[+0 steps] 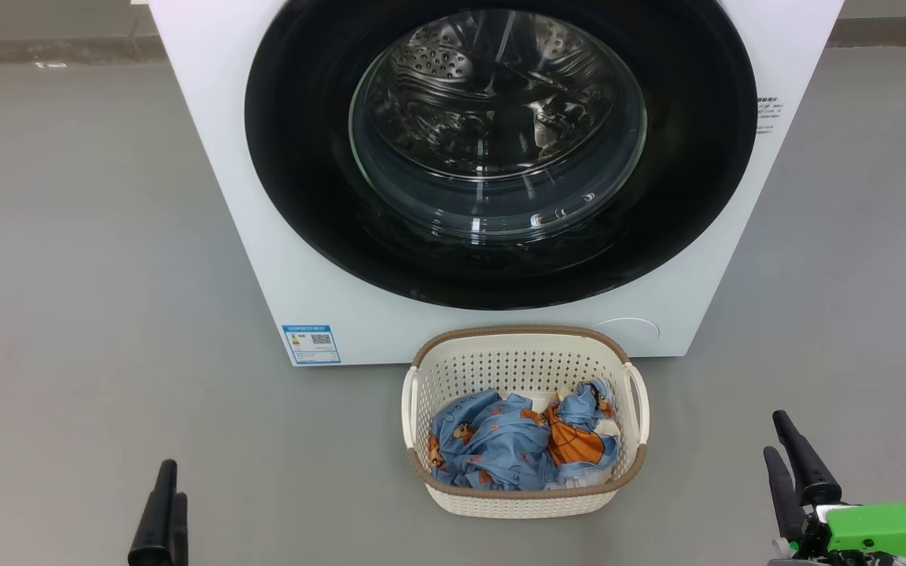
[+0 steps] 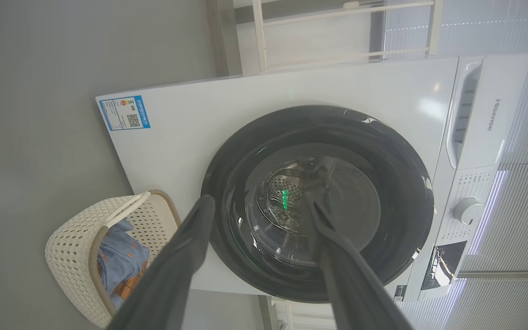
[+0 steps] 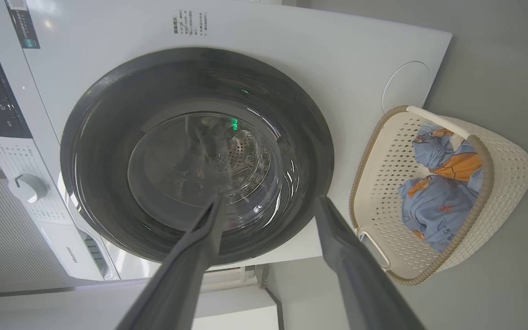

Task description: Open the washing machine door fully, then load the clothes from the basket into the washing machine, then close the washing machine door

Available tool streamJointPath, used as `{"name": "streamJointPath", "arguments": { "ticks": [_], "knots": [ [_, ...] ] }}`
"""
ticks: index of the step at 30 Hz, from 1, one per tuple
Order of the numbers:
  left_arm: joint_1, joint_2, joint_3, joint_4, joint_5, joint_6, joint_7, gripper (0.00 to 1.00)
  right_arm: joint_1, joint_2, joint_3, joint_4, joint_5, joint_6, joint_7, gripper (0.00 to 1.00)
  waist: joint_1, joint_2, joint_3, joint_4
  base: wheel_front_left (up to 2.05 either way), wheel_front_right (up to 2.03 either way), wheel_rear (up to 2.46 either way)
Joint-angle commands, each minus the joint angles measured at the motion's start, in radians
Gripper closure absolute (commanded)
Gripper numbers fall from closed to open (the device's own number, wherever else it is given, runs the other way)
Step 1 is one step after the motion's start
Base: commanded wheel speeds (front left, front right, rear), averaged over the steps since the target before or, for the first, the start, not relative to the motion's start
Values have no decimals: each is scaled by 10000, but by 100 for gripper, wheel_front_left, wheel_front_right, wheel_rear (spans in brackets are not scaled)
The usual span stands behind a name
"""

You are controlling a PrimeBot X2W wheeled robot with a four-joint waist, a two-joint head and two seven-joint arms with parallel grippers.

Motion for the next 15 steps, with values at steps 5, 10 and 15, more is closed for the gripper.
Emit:
{"name": "streamJointPath", "arguments": {
  "ticks": [5,10,15],
  "knots": [
    [-291,253,-36,-366,640,-2,-210,0,-450,-245,196,-308,-818,18,-248,0,-1,0,2,1,0,0,0],
    [-307,301,-115,-409,1275,-2,-357,0,-502,-308,391,-309,-1493,20,-397,0,-1,0,-5,10,0,0,0],
    [-322,354,-199,-483,2027,-3,-504,0,-573,-404,558,-291,-2161,22,-545,0,-1,0,-12,27,0,0,0]
  ]
}}
